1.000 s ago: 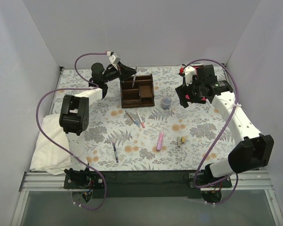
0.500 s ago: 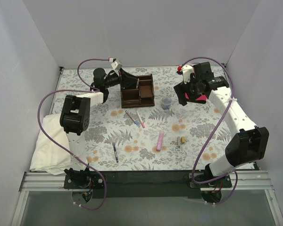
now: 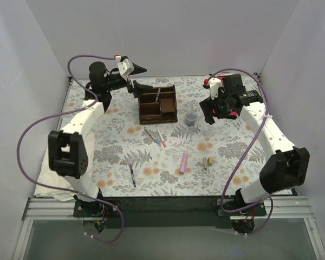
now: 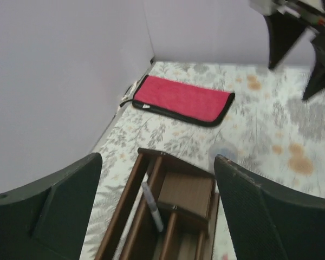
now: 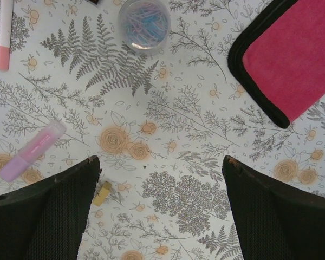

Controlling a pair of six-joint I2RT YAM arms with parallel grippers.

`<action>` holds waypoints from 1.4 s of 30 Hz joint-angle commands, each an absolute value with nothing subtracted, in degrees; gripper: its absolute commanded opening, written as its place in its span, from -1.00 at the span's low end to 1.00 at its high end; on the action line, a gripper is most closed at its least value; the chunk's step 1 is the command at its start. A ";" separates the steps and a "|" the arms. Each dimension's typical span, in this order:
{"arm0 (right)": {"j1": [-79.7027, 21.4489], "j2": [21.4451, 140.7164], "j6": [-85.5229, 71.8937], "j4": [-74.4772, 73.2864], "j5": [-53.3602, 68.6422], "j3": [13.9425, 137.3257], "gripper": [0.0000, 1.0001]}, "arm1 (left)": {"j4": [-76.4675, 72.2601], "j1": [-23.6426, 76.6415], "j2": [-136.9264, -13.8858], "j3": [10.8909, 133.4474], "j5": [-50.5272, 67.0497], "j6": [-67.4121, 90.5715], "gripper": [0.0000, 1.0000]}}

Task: Sort the stationery into containers
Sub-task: Pick up the pen from the center of the board.

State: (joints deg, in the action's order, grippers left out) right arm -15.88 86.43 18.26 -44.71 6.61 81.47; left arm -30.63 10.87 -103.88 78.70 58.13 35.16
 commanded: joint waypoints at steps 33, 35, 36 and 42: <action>-16.17 81.57 27.50 -47.90 15.74 75.24 0.65 | 74.96 28.56 -122.41 100.61 31.03 -79.29 -0.18; -16.08 81.04 27.77 -47.64 15.99 74.53 0.63 | 74.27 29.44 -124.71 102.30 29.71 -77.96 -0.21; -16.00 80.86 27.77 -47.72 16.69 74.27 0.63 | 73.83 29.70 -125.06 102.74 29.53 -77.61 -0.21; -16.00 79.98 28.74 -47.55 16.97 72.95 0.63 | 73.48 30.85 -127.53 102.57 27.07 -75.94 -0.30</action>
